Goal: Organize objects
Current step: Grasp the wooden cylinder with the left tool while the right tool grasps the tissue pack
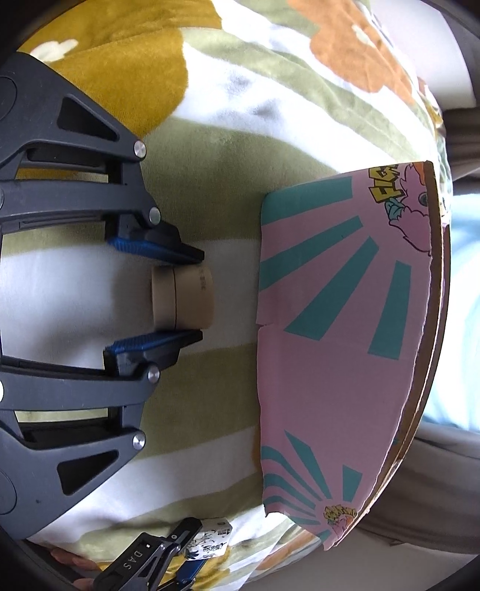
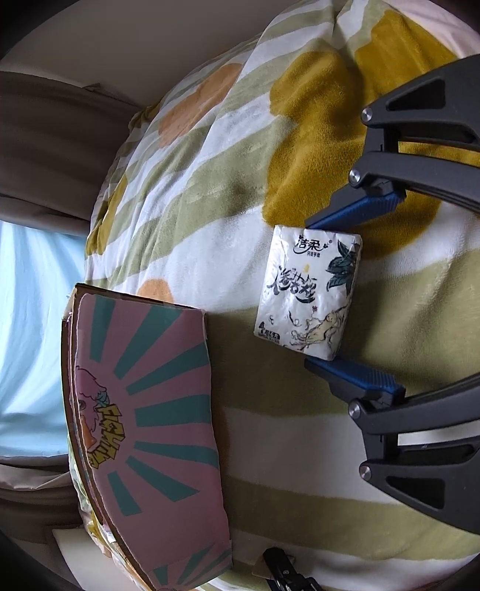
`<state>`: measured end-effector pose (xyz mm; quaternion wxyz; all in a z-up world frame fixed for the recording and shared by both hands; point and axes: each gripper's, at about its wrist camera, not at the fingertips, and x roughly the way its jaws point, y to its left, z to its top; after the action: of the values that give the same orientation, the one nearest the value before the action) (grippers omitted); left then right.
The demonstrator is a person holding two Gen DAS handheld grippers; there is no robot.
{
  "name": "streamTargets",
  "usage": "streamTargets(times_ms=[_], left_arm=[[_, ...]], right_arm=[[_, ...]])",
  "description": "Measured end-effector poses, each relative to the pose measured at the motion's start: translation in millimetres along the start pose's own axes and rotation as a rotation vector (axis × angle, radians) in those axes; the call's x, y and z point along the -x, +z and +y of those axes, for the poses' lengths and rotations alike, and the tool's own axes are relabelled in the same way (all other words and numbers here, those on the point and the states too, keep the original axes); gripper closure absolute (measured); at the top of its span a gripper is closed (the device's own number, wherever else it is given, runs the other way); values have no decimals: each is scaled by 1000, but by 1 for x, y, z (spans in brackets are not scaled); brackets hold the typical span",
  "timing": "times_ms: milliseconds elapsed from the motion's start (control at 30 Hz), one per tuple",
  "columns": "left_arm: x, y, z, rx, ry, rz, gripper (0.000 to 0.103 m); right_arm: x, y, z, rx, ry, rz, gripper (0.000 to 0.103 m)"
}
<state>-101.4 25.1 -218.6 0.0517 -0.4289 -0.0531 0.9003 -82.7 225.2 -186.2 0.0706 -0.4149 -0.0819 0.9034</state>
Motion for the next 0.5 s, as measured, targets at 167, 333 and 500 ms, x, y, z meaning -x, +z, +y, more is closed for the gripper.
streamTargets(times_ms=[167, 333, 500], left_arm=[[3, 0, 2, -4, -16, -4, 72], [13, 1, -1, -23, -38, -12, 72], [32, 11, 1, -41, -54, -46, 72]], right_arm=[[2, 0, -5, -27, 15, 4, 42], [8, 2, -10, -51, 27, -3, 42], [22, 9, -16, -69, 44, -33, 42]])
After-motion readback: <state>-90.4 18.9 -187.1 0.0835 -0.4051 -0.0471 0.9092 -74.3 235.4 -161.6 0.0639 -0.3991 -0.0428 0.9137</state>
